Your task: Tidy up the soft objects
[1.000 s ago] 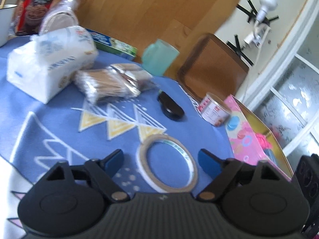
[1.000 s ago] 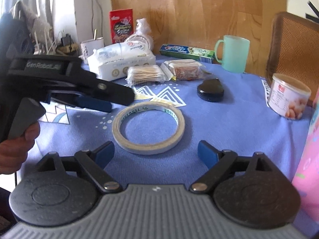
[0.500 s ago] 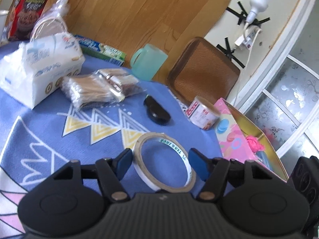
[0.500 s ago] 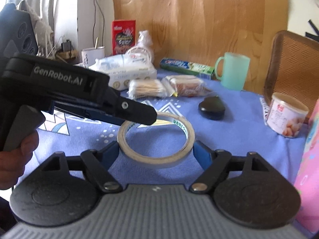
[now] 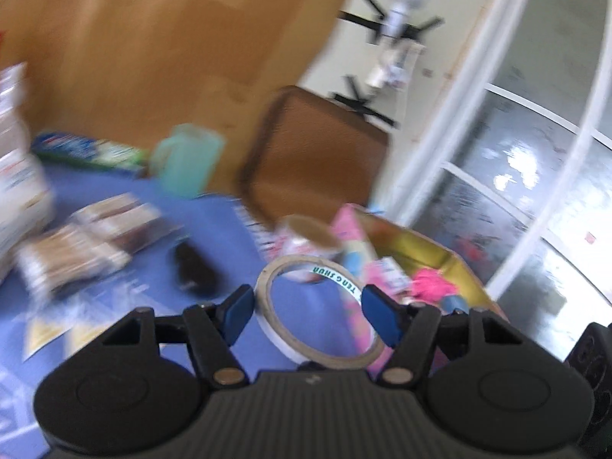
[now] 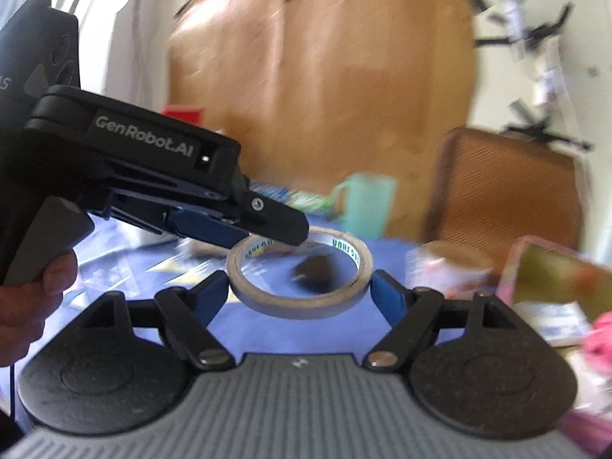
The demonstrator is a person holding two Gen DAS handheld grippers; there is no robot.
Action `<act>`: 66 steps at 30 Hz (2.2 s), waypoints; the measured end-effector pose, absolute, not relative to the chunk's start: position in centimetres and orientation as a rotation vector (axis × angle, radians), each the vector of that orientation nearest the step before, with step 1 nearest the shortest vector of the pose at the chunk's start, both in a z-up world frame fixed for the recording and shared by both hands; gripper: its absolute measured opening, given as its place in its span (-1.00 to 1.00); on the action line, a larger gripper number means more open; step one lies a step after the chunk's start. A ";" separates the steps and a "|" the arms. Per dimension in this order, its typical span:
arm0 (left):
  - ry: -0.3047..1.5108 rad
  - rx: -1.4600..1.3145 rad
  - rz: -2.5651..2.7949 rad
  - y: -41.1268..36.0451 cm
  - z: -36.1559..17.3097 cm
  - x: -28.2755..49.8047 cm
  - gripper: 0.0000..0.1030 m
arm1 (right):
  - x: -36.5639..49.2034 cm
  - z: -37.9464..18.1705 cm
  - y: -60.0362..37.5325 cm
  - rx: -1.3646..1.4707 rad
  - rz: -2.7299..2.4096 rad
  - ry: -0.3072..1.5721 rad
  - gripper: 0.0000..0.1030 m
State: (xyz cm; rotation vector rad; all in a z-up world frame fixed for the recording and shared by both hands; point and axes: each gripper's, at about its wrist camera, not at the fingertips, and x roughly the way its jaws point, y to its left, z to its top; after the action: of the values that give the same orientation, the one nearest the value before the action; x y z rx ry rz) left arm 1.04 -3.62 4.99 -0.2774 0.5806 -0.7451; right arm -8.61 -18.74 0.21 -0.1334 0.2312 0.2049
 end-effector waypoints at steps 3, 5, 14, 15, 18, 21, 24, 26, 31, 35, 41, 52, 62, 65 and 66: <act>0.570 -0.238 -0.838 -7.9 6.1 1.3 0.22 | -9.9 1.0 -21.7 -0.145 0.097 0.192 0.61; 0.570 -0.210 -0.896 -11.3 6.4 1.4 0.22 | -10.7 1.1 -24.2 -0.141 0.026 0.186 0.61; 0.631 -0.076 -0.894 -21.6 4.7 2.7 0.53 | -8.1 -1.8 -31.6 -0.060 -0.240 0.336 0.77; 0.641 -0.107 -0.904 -21.1 4.6 2.7 0.53 | -8.4 -1.9 -32.1 -0.019 -0.236 0.322 0.77; 0.590 -0.121 -0.887 -18.4 5.0 1.9 0.53 | -9.5 -1.6 -32.6 0.059 -0.229 0.239 0.76; 0.553 -0.142 -0.846 -15.0 5.4 1.5 0.53 | -10.1 -0.8 -31.4 0.100 -0.193 0.147 0.64; 0.534 -0.192 -0.777 -10.7 5.2 1.3 0.56 | -10.2 -0.3 -29.8 0.116 -0.117 0.093 0.44; 0.519 -0.218 -0.715 -7.8 4.6 1.2 0.58 | -9.6 -0.4 -27.9 0.112 -0.049 0.085 0.35; 0.528 -0.231 -0.548 -1.3 1.9 1.4 0.58 | -7.6 -1.1 -22.9 0.063 0.065 0.128 0.29; 0.525 -0.217 -0.425 2.6 0.0 1.8 0.58 | -6.1 -1.8 -19.6 0.005 0.075 0.117 0.29; 0.491 -0.264 -0.353 5.3 -1.3 2.1 0.58 | -4.7 -2.7 -17.4 -0.056 0.013 0.080 0.29; 0.442 -0.275 -0.363 5.4 -1.3 1.6 0.74 | -5.2 -2.8 -17.8 -0.061 -0.005 0.054 0.38; 0.466 -0.305 -0.363 5.7 -1.5 2.0 0.77 | -5.2 -2.8 -18.4 -0.025 0.007 0.044 0.60; 0.466 -0.300 -0.362 5.6 -1.5 1.9 0.77 | -5.3 -2.8 -18.5 -0.019 0.008 0.037 0.67; 0.466 -0.299 -0.362 5.6 -1.5 1.9 0.79 | -5.4 -2.8 -18.5 -0.019 0.008 0.036 0.67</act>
State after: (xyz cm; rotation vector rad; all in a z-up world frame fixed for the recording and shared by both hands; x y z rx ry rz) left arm 1.94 5.63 -1.47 -0.2990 0.4665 -0.3616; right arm -5.36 -18.46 -2.84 -0.0189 0.0355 0.0080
